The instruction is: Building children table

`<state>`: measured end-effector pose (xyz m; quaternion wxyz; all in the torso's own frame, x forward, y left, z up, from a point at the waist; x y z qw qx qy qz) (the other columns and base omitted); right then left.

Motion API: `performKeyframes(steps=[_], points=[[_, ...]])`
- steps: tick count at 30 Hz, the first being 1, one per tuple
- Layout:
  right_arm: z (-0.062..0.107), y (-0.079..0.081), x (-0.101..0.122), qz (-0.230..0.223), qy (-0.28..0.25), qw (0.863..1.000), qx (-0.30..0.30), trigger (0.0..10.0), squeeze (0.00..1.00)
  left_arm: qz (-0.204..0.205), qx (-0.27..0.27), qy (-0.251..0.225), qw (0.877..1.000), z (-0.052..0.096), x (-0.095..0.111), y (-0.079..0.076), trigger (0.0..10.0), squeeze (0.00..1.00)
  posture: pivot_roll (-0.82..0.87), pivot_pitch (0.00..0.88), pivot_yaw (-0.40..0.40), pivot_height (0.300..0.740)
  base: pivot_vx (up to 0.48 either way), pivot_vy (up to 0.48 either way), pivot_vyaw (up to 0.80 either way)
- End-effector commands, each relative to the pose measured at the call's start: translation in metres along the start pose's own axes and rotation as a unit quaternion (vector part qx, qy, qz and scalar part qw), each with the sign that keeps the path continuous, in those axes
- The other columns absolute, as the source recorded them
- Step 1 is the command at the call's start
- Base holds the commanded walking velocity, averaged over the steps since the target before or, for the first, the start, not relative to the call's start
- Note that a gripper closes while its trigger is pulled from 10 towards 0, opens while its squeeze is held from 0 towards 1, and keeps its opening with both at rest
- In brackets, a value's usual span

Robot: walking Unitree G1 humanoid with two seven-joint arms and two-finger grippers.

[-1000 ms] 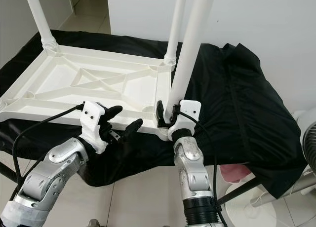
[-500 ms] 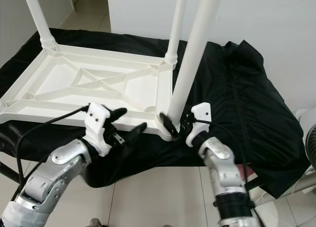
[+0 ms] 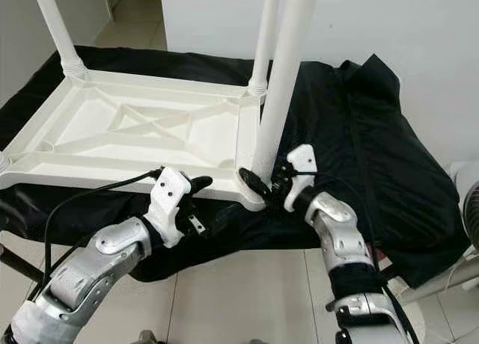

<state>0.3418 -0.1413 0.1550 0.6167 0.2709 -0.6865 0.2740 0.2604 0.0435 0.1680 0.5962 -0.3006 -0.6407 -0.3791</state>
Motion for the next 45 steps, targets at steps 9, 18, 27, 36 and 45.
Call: performKeyframes(steps=[9, 18, 27, 36, 45], points=[[0.002, -0.003, -0.006, -0.003, 0.008, 1.0, 0.001, 2.8, 0.0, -0.016, -0.1, 0.003, 0.995, 0.0, -0.003, -0.016, 10.0, 0.0, -0.02, 0.044, -0.047, 0.74, 0.0, 0.0, 0.0], [0.003, 0.01, -0.001, 0.007, -0.013, 0.997, -0.081, 10.0, 0.0, -0.02, -0.092, -0.002, 0.996, -0.005, -0.003, -0.014, 10.0, 0.0, -0.04, 0.038, -0.062, 0.74, 0.0, 0.0, 0.0], [-0.001, 0.043, -0.027, -0.059, -0.011, 0.962, -0.266, 10.0, 0.0, -0.026, -0.076, -0.003, 0.997, -0.005, -0.003, -0.007, 10.0, 0.0, -0.03, 0.033, -0.063, 0.74, 0.0, 0.0, 0.0], [-0.008, 0.058, -0.019, -0.064, -0.031, 0.962, -0.264, 10.0, 0.0, -0.017, -0.069, -0.005, 0.997, -0.004, -0.001, -0.002, 10.0, 0.0, -0.01, 0.035, -0.05, 0.74, 0.0, 0.0, 0.0], [-0.004, 0.054, -0.012, -0.076, -0.051, 0.962, -0.258, 10.0, 1.0, -0.013, -0.05, 0.004, 0.999, -0.001, -0.002, 0.005, 10.0, 0.0, -0.01, 0.041, -0.046, 0.74, 0.0, 0.0, 0.0]])
Point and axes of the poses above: a point about 5 cm out from each wrist's last joint towards the gripper, its own z axis pointing back from the gripper into the wrist, its own x axis along the axis of the wrist's last joint, y = z × x, the point moved 2 cm from there along -z, pointing out of the wrist towards the gripper, and after that the axes turned 3 degrees about -z, right-handed, at the moved point
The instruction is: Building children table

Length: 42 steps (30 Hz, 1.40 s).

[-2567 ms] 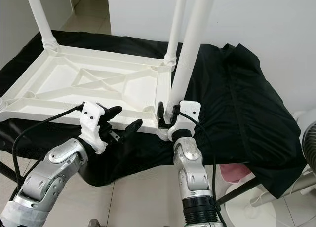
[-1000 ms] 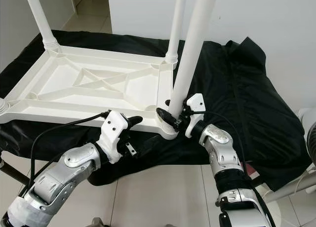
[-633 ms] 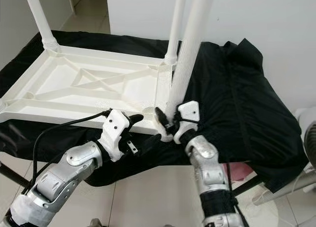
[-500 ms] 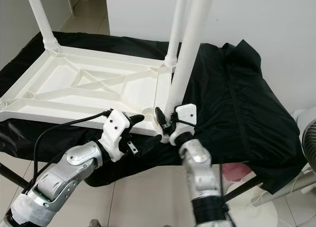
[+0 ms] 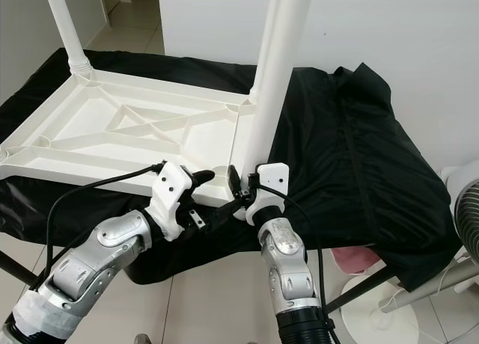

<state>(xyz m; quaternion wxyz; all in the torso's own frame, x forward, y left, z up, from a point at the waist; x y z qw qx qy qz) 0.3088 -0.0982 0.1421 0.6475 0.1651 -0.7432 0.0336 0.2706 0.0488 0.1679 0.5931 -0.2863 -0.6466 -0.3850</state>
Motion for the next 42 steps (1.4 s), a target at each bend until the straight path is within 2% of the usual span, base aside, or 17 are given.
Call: performKeyframes(steps=[1, 7, 8, 9, 10, 11, 19, 23, 26, 34, 35, 36, 38, 39, 40, 41, 42], points=[[0.004, -0.006, 0.004, -0.001, -0.007, 1.0, -0.004, 10.0, 1.0, 0.008, -0.054, 0.004, 0.999, 0.001, -0.001, -0.007, 10.0, 0.0, -0.01, 0.041, -0.044, 0.74, 0.0, 0.0, 0.0], [0.008, -0.01, 0.01, -0.003, -0.011, 1.0, 0.024, 10.0, 1.0, 0.016, -0.05, 0.001, 0.999, 0.003, -0.001, -0.008, 10.0, 0.0, -0.01, 0.041, -0.045, 0.74, 0.0, 0.0, 0.0], [0.009, -0.015, 0.011, -0.004, -0.009, 0.999, 0.036, 10.0, 0.76, 0.02, -0.046, 0.0, 0.999, 0.004, -0.001, -0.007, 10.0, 0.0, -0.01, 0.042, -0.046, 0.74, 0.0, 0.0, 0.0], [0.009, -0.019, 0.012, 0.0, -0.006, 0.999, 0.047, 10.0, 0.07, 0.023, -0.043, 0.0, 0.999, 0.004, -0.001, -0.006, 10.0, 0.0, -0.01, 0.042, -0.048, 0.74, 0.0, 0.0, 0.0], [0.009, -0.019, 0.012, 0.0, -0.006, 0.999, 0.047, 10.0, 0.07, 0.023, -0.043, 0.0, 0.999, 0.004, -0.001, -0.006, 10.0, 0.0, -0.01, 0.042, -0.048, 0.74, 0.0, 0.0, 0.0], [0.01, -0.027, 0.016, 0.005, -0.005, 0.998, 0.064, 10.0, 0.0, 0.03, -0.039, 0.0, 0.999, 0.005, -0.002, -0.006, 10.0, 0.0, -0.01, 0.042, -0.048, 0.74, 0.0, 0.0, 0.0], [0.01, -0.039, 0.021, 0.022, 0.011, 0.99, 0.137, 10.0, 0.0, 0.043, -0.029, 0.012, 0.999, 0.007, -0.005, -0.007, 10.0, 0.0, -0.01, 0.039, -0.05, 0.74, 0.0, 0.0, 0.0], [0.01, -0.044, 0.018, 0.033, 0.026, 0.983, 0.176, 10.0, 0.0, 0.045, -0.034, 0.013, 0.998, 0.008, -0.006, -0.007, 10.0, 0.0, -0.01, 0.028, -0.05, 0.74, 0.0, 0.0, 0.0], [0.008, -0.044, 0.013, 0.042, 0.049, 0.973, 0.222, 10.0, 0.0, 0.041, -0.032, 0.016, 0.999, 0.008, -0.007, -0.006, 10.0, 0.0, -0.01, 0.02, -0.046, 0.74, 0.0, 0.0, 0.0], [-0.003, -0.048, 0.001, 0.06, 0.073, 0.964, 0.247, 10.0, 0.0, 0.036, -0.036, 0.016, 0.999, 0.006, -0.007, -0.006, 10.0, 0.0, 0.0, 0.005, -0.048, 0.74, 0.0, 0.0, 0.0], [-0.004, -0.048, 0.0, 0.063, 0.076, 0.962, 0.253, 8.4, 0.0, 0.036, -0.035, 0.016, 0.999, 0.005, -0.006, -0.006, 10.0, 0.0, 0.0, 0.001, -0.05, 0.74, 0.0, 0.0, 0.0], [-0.005, -0.048, 0.0, 0.064, 0.077, 0.962, 0.256, 6.3, 0.0, 0.037, -0.033, 0.016, 0.999, 0.006, -0.007, -0.006, 10.0, 0.0, 0.0, 0.001, -0.051, 0.74, 0.0, 0.0, 0.0], [-0.006, -0.048, -0.001, 0.066, 0.079, 0.961, 0.258, 3.8, 0.0, 0.038, -0.033, 0.015, 0.999, 0.006, -0.007, -0.007, 10.0, 0.0, 0.0, 0.0, -0.052, 0.74, 0.0, 0.0, 0.0], [-0.007, -0.049, -0.002, 0.065, 0.079, 0.96, 0.261, 2.1, 0.0, 0.039, -0.033, 0.015, 0.999, 0.006, -0.008, -0.007, 10.0, 0.0, 0.0, 0.0, -0.053, 0.74, 0.0, 0.0, 0.0], [-0.007, -0.049, -0.002, 0.065, 0.079, 0.96, 0.261, 2.1, 0.0, 0.039, -0.033, 0.015, 0.999, 0.006, -0.008, -0.007, 10.0, 0.0, 0.0, 0.0, -0.053, 0.74, 0.0, 0.0, 0.0], [-0.007, -0.048, -0.002, 0.065, 0.08, 0.959, 0.265, 0.0, 0.0, 0.038, -0.034, 0.015, 0.999, 0.006, -0.007, -0.008, 10.0, 0.0, 0.0, 0.0, -0.054, 0.74, 0.0, 0.0, 0.0], [-0.007, -0.048, -0.002, 0.065, 0.079, 0.958, 0.267, 0.0, 0.0, 0.037, -0.034, 0.014, 0.999, 0.006, -0.007, -0.008, 10.0, 0.0, 0.0, 0.0, -0.055, 0.74, 0.0, 0.0, 0.0]])
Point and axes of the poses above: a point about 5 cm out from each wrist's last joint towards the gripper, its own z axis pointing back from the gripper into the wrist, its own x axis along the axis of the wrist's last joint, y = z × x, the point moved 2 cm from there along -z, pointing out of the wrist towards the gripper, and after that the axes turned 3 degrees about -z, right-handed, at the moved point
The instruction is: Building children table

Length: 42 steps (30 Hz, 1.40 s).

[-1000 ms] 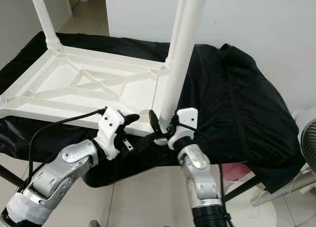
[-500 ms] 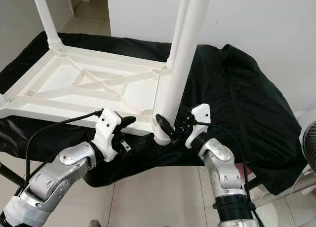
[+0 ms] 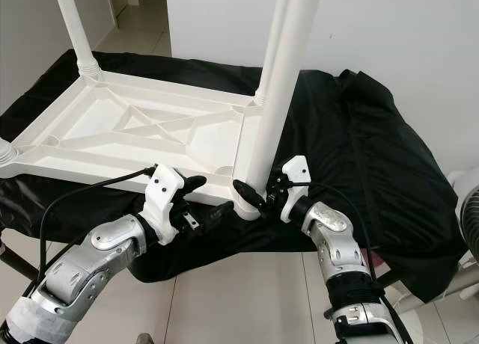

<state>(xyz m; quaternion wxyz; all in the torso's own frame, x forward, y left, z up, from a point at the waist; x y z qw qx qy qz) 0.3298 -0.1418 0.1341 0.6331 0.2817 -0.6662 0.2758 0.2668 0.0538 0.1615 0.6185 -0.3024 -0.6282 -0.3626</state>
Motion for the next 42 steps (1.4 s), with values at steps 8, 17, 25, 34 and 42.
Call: performKeyframes(steps=[8, 17, 25, 34, 42], points=[[0.001, 0.002, -0.008, 0.004, 0.01, 1.0, 0.005, 10.0, 0.0, -0.008, -0.04, 0.003, 0.999, 0.001, -0.002, -0.006, 10.0, 0.0, 0.0, 0.0, -0.059, 0.74, 0.0, 0.0, 0.0], [0.003, 0.005, -0.008, 0.004, -0.007, 0.999, -0.035, 10.0, 0.0, -0.006, -0.043, 0.006, 0.999, 0.001, -0.004, -0.008, 10.0, 0.0, 0.0, 0.0, -0.066, 0.74, 0.0, 0.0, 0.0], [0.001, 0.008, -0.006, -0.005, -0.026, 0.99, -0.135, 10.0, 0.0, -0.004, -0.04, 0.009, 0.999, 0.001, -0.005, -0.007, 10.0, 0.0, -0.01, 0.0, -0.067, 0.74, 0.0, 0.0, 0.0], [-0.005, 0.021, -0.007, -0.041, -0.044, 0.966, -0.25, 10.0, 0.0, -0.01, -0.048, 0.011, 0.999, -0.001, -0.004, -0.009, 10.0, 0.0, -0.01, 0.0, -0.059, 0.74, 0.0, 0.0, 0.0], [-0.015, 0.037, 0.006, -0.08, -0.076, 0.936, -0.335, 10.0, 0.0, -0.016, -0.049, 0.012, 0.999, -0.001, -0.004, -0.008, 10.0, 0.0, -0.01, 0.002, -0.057, 0.74, 0.0, 0.0, 0.0]])
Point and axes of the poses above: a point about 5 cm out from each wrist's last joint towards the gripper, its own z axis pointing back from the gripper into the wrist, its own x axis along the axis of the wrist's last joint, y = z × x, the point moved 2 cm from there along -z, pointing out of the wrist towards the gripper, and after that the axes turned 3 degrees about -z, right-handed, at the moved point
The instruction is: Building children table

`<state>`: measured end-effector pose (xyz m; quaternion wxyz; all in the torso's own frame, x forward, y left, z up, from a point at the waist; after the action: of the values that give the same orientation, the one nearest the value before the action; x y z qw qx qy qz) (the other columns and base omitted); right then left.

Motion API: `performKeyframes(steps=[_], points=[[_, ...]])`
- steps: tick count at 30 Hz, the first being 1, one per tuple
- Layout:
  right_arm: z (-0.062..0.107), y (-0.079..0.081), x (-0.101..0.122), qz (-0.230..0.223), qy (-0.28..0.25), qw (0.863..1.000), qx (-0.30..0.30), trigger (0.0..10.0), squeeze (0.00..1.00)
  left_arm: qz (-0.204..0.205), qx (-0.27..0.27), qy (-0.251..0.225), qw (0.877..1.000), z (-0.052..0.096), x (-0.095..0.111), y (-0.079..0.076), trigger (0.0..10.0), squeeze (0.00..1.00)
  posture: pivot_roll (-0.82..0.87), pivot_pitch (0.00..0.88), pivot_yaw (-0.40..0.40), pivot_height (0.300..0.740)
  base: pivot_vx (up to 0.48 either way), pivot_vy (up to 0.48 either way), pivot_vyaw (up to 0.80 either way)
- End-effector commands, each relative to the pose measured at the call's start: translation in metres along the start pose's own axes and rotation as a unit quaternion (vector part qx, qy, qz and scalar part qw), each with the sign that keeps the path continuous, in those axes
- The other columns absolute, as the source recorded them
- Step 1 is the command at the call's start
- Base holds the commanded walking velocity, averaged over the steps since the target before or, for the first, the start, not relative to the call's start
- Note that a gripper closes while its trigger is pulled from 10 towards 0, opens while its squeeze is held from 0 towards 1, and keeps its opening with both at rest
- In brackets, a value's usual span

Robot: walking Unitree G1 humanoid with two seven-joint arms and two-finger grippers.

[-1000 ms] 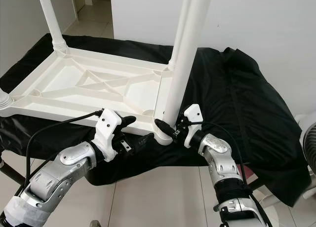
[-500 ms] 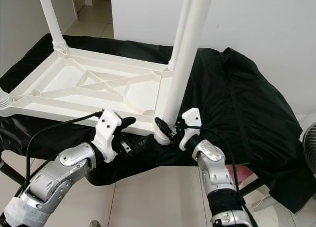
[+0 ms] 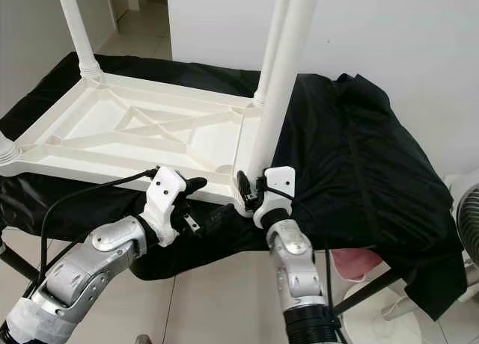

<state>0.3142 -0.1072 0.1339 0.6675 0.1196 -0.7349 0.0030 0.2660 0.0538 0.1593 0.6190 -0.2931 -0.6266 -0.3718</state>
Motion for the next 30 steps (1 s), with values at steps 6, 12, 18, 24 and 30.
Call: performKeyframes(steps=[6, 12, 18, 24, 30], points=[[0.002, 0.007, 0.011, -0.035, -0.024, 0.999, -0.018, 10.0, 0.0, -0.005, -0.052, 0.001, 0.999, -0.004, 0.0, -0.009, 10.0, 0.0, -0.01, 0.006, -0.05, 0.74, 0.0, 0.0, 0.0], [0.003, 0.001, 0.012, -0.033, -0.024, 0.999, -0.031, 10.0, 0.0, -0.007, -0.053, 0.002, 0.999, -0.004, 0.0, -0.007, 10.0, 0.0, -0.02, 0.01, -0.048, 0.74, 0.0, 0.0, 0.0], [0.004, 0.002, 0.012, -0.035, -0.021, 0.999, -0.027, 10.0, 0.85, -0.008, -0.051, 0.002, 0.999, -0.004, 0.001, -0.006, 10.0, 0.0, -0.01, 0.014, -0.048, 0.74, 0.0, 0.0, 0.0], [0.005, 0.0, 0.013, -0.024, -0.022, 0.999, 0.002, 10.0, 1.0, -0.009, -0.045, -0.002, 0.999, -0.004, 0.003, -0.005, 10.0, 0.0, -0.01, 0.024, -0.053, 0.74, 0.0, 0.0, 0.0], [0.007, -0.006, 0.014, -0.007, -0.02, 0.999, 0.028, 10.0, 1.0, -0.014, -0.041, -0.002, 0.999, -0.004, 0.004, -0.003, 10.0, 0.0, 0.0, 0.028, -0.056, 0.74, 0.0, 0.0, 0.0]])
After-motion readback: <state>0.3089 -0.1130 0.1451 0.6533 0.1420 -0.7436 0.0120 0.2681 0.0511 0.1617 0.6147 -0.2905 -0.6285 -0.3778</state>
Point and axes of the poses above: a point about 5 cm out from each wrist's last joint towards the gripper, its own z axis pointing back from the gripper into the wrist, its own x axis along the axis of the wrist's last joint, y = z × x, the point moved 2 cm from there along -z, pointing out of the wrist towards the gripper, and after that the axes turned 3 degrees about -z, right-handed, at the moved point
